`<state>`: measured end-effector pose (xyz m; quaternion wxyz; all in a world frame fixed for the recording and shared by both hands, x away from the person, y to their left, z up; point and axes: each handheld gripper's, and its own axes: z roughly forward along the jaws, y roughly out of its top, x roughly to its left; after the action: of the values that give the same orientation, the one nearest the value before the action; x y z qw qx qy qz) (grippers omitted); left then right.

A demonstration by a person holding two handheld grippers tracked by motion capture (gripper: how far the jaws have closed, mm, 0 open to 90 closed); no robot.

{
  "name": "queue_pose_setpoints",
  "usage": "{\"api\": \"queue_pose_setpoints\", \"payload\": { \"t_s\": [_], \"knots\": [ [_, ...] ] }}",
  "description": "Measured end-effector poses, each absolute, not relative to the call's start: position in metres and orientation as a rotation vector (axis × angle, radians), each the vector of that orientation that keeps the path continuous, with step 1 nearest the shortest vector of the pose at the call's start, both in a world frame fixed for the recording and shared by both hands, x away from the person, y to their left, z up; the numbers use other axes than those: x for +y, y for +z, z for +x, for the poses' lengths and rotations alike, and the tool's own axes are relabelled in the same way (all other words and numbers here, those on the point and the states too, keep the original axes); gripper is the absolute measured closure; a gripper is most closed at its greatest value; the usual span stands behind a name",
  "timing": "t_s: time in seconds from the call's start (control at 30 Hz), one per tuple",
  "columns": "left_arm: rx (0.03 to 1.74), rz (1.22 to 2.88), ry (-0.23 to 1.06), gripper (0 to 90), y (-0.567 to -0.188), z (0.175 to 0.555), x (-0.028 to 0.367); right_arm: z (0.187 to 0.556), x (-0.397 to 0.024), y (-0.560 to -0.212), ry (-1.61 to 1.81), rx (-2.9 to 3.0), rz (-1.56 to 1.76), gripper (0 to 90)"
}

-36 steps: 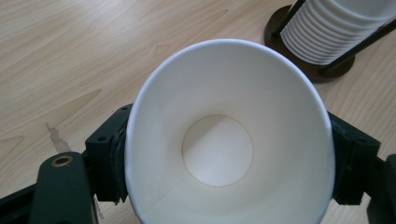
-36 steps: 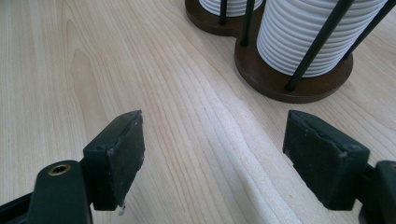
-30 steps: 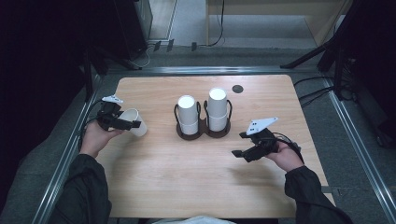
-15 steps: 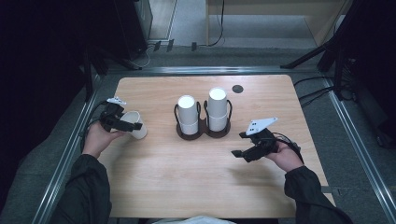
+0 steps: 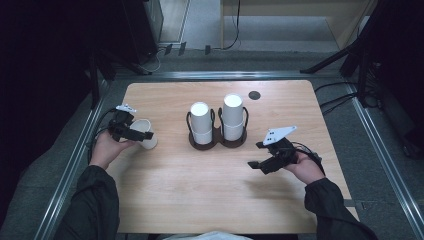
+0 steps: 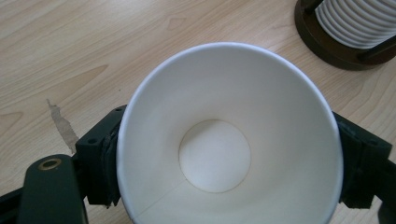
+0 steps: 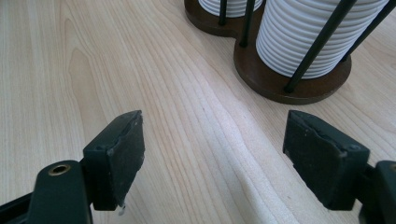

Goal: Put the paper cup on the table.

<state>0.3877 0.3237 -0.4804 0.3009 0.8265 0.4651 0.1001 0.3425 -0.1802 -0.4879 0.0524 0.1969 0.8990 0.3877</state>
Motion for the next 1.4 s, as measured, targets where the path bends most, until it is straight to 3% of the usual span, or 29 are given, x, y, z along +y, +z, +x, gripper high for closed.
{"api": "queue_pose_setpoints", "payload": {
  "t_s": [0.97,1.4],
  "knots": [
    [1.231,2.114,0.179,7.0,-0.475,0.387,0.33,0.342,-0.18,-0.487,1.197,2.735,0.602,21.0],
    [1.189,2.051,0.256,7.0,-0.455,0.377,0.33,0.34,-0.179,-0.485,1.203,2.725,0.591,21.1]
  ]
}}
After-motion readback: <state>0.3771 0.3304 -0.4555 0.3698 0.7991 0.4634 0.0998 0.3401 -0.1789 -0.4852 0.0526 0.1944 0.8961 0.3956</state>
